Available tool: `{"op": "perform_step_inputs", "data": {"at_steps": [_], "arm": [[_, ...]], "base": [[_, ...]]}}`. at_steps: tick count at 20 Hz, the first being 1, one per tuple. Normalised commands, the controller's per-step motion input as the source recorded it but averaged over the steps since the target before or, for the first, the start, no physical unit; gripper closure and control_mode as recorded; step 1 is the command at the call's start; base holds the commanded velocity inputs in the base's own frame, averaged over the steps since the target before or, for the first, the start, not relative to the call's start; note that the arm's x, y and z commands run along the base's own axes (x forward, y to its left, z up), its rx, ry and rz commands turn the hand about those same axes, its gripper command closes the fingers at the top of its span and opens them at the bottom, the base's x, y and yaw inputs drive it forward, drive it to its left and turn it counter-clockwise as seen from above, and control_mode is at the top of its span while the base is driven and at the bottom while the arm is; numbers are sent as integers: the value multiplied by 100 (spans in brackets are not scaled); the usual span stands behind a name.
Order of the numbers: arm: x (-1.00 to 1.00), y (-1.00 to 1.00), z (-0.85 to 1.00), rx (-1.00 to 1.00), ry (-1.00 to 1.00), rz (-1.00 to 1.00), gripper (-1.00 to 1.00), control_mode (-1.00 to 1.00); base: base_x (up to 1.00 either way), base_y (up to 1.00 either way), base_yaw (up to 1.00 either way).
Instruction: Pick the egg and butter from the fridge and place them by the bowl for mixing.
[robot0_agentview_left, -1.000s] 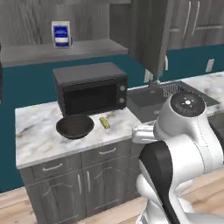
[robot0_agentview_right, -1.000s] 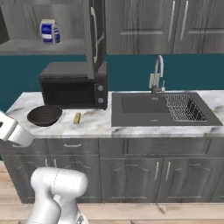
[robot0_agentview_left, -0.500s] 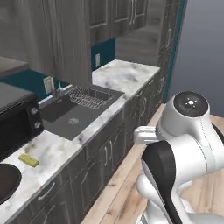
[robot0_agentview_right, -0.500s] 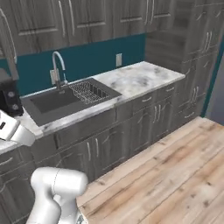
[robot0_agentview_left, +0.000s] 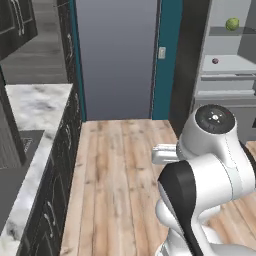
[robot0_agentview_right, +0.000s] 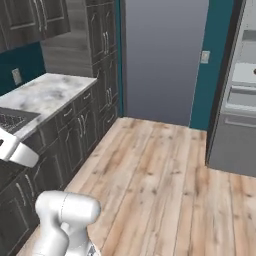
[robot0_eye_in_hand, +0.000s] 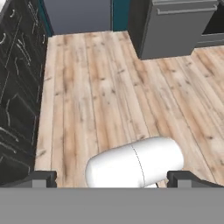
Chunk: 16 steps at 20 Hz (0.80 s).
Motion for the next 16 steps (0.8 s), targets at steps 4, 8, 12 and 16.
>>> {"op": "perform_step_inputs", "data": {"at_steps": [4, 8, 12, 16], "arm": [[0, 0, 0, 0, 0, 0, -100, 100], [0, 0, 0, 0, 0, 0, -100, 100], [0, 0, 0, 0, 0, 0, -100, 100], [0, 0, 0, 0, 0, 0, -100, 100]], "base": [[100, -61, -34], [100, -82, -17], [100, -81, -14], [100, -83, -13]]}}
